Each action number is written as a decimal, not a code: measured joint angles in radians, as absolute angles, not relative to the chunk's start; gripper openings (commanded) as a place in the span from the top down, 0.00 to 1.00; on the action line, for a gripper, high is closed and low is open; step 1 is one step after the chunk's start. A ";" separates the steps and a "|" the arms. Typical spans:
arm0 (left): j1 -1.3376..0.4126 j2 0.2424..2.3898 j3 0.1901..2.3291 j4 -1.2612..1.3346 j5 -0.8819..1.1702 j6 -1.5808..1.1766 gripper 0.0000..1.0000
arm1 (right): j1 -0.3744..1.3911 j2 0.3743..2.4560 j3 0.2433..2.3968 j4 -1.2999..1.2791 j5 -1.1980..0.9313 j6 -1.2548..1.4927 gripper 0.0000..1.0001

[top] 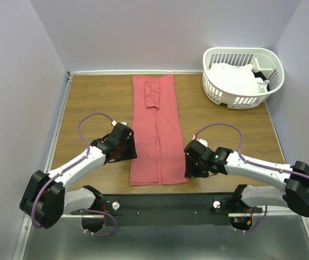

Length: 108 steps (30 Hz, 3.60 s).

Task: Fold and stack the t-shirts
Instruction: Fold the tshirt

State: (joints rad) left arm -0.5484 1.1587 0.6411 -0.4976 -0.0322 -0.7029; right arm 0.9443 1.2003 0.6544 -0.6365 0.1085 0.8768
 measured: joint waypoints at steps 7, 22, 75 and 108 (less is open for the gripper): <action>-0.587 1.198 0.641 -0.545 -0.027 -0.708 0.35 | 0.910 1.208 0.572 -0.555 0.024 0.883 0.50; -0.636 1.223 0.641 -0.588 -0.025 -0.733 0.33 | 0.902 1.269 0.550 -0.427 -0.065 0.888 0.98; -0.914 1.362 0.676 -0.681 0.039 -0.974 1.00 | 0.902 1.212 0.552 -0.521 0.028 0.785 1.00; -0.651 1.235 0.799 -0.552 0.014 -0.813 1.00 | 0.690 1.326 1.008 -0.697 0.072 0.650 1.00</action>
